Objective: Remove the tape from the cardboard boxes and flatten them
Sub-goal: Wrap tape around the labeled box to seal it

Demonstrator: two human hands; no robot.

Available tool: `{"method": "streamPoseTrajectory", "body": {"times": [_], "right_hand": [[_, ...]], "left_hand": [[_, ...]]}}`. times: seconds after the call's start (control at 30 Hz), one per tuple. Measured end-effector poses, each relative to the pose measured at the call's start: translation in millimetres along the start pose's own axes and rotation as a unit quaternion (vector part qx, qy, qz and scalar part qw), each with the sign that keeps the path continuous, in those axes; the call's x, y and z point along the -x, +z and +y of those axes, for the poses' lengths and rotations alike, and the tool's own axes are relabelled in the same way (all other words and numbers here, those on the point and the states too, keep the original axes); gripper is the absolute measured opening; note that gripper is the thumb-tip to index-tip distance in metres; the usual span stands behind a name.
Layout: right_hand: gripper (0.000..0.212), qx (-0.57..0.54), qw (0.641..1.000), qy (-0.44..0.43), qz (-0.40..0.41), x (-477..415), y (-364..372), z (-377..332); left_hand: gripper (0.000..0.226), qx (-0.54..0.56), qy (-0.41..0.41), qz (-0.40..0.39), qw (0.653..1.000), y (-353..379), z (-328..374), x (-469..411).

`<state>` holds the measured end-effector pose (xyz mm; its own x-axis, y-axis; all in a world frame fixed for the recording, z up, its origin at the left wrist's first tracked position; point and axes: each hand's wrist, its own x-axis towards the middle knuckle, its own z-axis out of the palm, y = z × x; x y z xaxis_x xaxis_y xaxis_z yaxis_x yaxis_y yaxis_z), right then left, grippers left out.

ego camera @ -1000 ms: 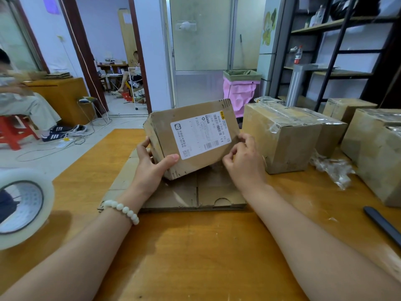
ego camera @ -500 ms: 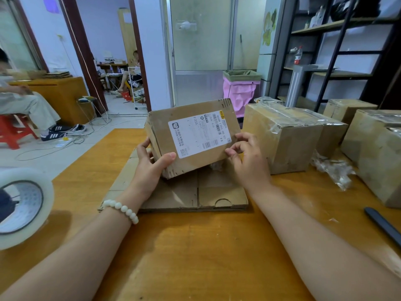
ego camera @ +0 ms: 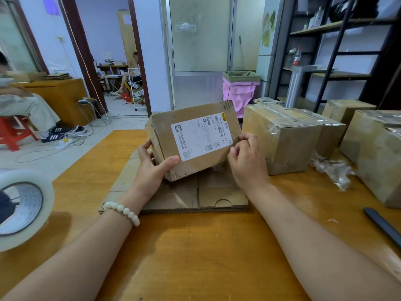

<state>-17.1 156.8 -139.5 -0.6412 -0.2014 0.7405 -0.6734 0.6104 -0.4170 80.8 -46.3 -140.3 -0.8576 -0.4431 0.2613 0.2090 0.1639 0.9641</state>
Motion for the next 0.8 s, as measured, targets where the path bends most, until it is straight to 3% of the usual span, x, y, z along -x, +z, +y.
{"method": "streamPoseTrajectory", "body": {"times": [0.2, 0.4, 0.53, 0.67, 0.8], "right_hand": [[0.049, -0.070, 0.997, 0.000, -0.014, 1.8, -6.0, 8.4], [0.020, -0.052, 0.999, 0.001, -0.007, 0.0, -0.6, 7.0], [0.020, -0.054, 0.999, -0.002, -0.007, -0.6, 0.0, 5.0], [0.032, -0.117, 0.992, -0.009, 0.048, -1.4, -3.5, 7.3], [0.017, -0.184, 0.981, 0.016, 0.055, -1.8, -8.7, 7.2]], "left_hand": [[0.113, 0.002, 0.001, -0.009, 1.000, -2.2, -1.7, -0.2], [0.117, -0.004, 0.005, -0.010, 1.000, -2.4, -0.9, -1.0], [0.119, -0.006, 0.003, -0.013, 1.000, -3.0, -1.2, -1.2], [0.120, 0.058, -0.015, -0.001, 0.998, -4.8, 0.8, -3.3], [0.119, 0.080, -0.019, 0.005, 0.997, -4.6, 2.8, -4.5]]}}
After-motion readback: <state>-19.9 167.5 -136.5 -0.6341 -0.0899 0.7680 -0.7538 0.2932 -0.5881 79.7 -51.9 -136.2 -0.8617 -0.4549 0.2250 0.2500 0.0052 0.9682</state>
